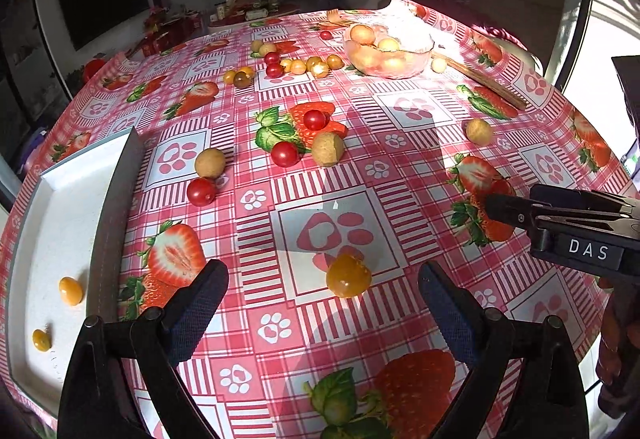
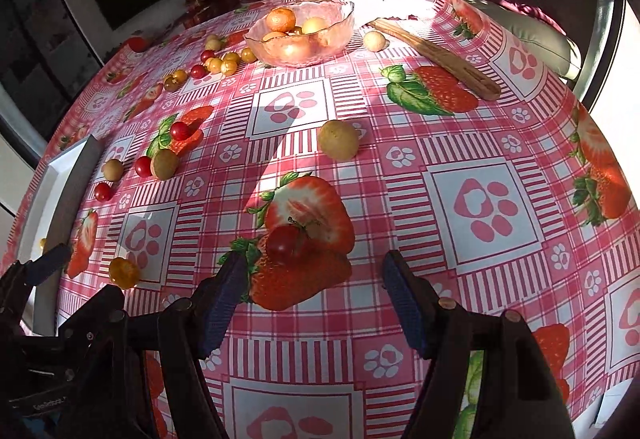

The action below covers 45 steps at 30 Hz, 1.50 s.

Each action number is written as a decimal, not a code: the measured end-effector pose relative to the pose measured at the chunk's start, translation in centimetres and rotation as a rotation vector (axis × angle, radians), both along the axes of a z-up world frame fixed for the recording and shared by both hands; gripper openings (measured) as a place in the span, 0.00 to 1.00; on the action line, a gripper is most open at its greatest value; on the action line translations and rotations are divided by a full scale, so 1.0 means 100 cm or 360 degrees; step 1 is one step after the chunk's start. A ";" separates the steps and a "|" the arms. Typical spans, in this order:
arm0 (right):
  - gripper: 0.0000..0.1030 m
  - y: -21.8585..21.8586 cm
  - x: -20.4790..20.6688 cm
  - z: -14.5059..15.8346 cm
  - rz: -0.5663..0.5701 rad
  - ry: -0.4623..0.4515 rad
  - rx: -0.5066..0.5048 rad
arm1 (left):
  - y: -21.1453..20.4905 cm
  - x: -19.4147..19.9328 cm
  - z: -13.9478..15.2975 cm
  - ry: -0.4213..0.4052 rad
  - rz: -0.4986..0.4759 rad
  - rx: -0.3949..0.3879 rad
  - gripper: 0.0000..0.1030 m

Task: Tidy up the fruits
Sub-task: 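Grasp a yellow cherry tomato with the left tool while the right grasps a red one, then carry both tomatoes over the white tray and open both tools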

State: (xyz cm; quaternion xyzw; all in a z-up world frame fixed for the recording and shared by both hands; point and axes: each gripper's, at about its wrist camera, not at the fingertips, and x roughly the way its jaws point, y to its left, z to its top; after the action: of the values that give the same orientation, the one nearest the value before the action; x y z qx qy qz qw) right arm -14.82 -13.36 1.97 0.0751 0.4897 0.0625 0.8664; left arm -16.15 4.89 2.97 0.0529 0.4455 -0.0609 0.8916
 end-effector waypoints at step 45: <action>0.31 0.213 0.023 0.081 0.0726 -0.0093 0.0127 | 0.252 -0.037 0.077 -0.0222 0.0658 -0.0203 0.24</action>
State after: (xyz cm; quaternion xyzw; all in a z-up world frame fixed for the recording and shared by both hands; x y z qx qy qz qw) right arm -12.51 7.89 10.10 -0.0050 0.4658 0.2781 0.8400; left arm -19.88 30.06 10.66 -0.0920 0.3793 0.0988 0.9154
